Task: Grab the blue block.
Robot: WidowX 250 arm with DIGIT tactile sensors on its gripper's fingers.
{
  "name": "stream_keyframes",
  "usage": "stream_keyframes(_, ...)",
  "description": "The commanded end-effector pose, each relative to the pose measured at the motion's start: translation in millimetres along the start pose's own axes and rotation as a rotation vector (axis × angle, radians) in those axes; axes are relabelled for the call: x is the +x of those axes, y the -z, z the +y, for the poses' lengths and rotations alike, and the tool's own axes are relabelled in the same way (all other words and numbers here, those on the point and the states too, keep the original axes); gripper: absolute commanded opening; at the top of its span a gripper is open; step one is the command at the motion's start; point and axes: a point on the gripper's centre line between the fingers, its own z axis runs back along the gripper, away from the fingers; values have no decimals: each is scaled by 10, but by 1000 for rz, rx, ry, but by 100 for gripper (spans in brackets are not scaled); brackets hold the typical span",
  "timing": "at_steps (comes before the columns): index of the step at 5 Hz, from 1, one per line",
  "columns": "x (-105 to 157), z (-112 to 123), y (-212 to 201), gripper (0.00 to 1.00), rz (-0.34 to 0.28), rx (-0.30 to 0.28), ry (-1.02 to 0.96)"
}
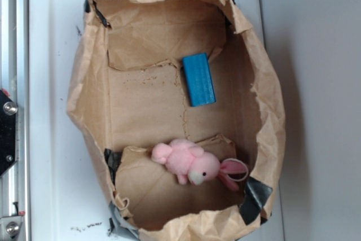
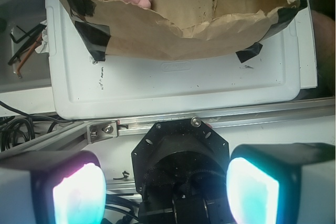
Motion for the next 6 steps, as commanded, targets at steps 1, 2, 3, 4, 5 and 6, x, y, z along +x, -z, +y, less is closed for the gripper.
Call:
stream_keyframes(1, 0, 0, 0, 100, 0, 0, 0)
stream_keyframes(2, 298, 151, 92, 100, 32, 11, -83)
stream_keyframes(3, 786, 534, 252, 100, 28, 34, -154)
stream_keyframes(4, 1251, 799, 417, 100, 10, 81, -215)
stream_keyframes(5, 1525, 935, 533, 100, -5, 94, -252)
stream_keyframes(6, 1678, 876, 641, 100, -37, 98, -209)
